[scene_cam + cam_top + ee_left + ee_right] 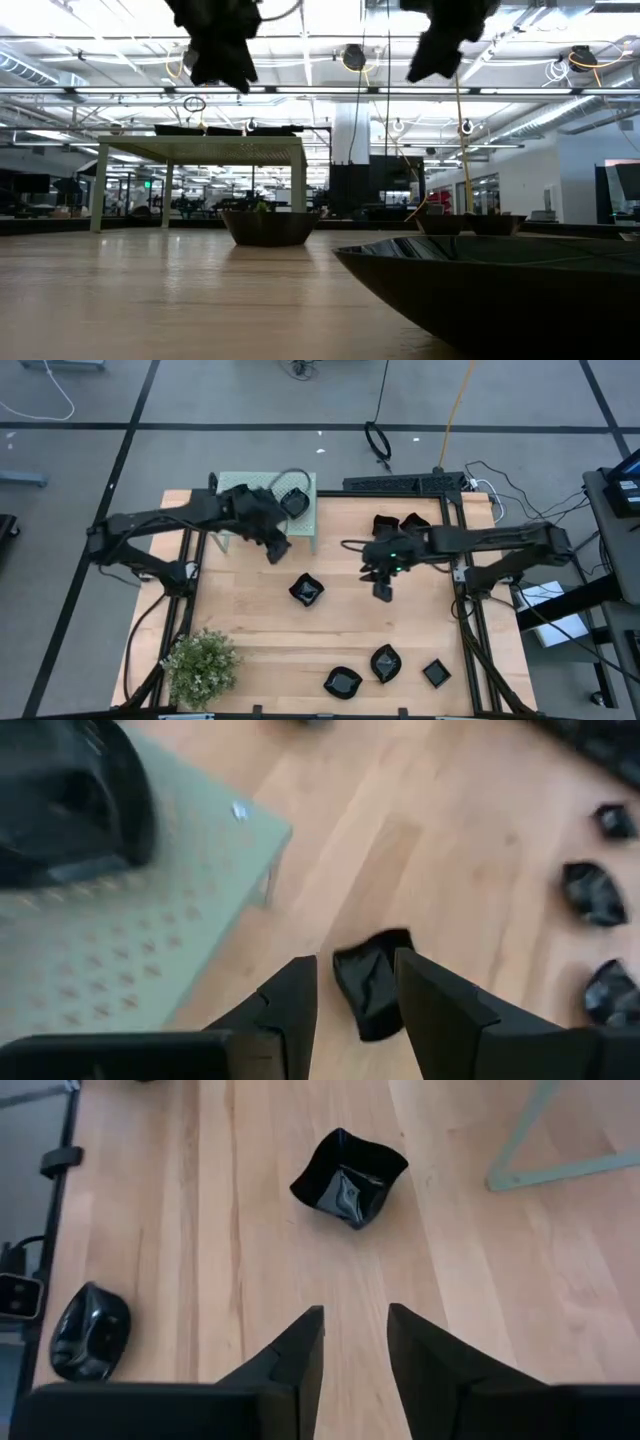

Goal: Pick & Place Mini shaped plates
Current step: Stack the bottom distorted square plate on top of the distorted square plate on the shelf

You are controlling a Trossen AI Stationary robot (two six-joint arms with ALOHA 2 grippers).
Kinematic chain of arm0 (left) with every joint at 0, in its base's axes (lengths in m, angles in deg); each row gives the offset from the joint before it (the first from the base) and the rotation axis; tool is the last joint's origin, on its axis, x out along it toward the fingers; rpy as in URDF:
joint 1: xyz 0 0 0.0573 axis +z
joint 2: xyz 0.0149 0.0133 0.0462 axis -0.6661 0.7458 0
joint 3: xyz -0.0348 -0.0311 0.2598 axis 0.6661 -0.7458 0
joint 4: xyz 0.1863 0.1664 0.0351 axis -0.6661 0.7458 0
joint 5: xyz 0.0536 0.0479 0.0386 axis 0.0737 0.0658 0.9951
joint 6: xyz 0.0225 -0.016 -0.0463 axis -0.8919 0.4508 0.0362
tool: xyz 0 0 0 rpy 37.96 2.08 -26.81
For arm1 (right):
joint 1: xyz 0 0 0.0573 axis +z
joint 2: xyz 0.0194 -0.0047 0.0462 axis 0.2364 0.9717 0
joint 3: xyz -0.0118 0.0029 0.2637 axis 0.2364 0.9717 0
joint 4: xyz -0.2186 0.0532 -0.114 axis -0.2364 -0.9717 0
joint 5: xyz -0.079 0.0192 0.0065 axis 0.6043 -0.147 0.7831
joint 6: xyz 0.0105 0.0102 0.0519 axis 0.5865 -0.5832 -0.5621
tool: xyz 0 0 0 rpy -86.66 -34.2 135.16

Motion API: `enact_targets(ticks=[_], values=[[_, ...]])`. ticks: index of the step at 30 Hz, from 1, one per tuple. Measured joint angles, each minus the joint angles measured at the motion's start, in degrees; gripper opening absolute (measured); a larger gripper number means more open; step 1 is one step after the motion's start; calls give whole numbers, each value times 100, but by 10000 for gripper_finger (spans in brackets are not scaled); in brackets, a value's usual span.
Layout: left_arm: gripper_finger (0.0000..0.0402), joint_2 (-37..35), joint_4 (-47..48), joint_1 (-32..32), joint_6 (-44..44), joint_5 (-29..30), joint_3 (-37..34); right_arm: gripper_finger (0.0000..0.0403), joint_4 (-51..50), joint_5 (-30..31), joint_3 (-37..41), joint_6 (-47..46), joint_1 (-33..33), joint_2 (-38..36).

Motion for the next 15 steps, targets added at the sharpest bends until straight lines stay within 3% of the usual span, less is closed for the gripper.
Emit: enact_targets(ticks=[6,15], values=[[141,749,403,-490,541,659,0,100,122,9,723,-24,-1,-989],[141,1796,221,-924,1178,681,0,99,1268,-9,2100,-437,-1,-2316]])
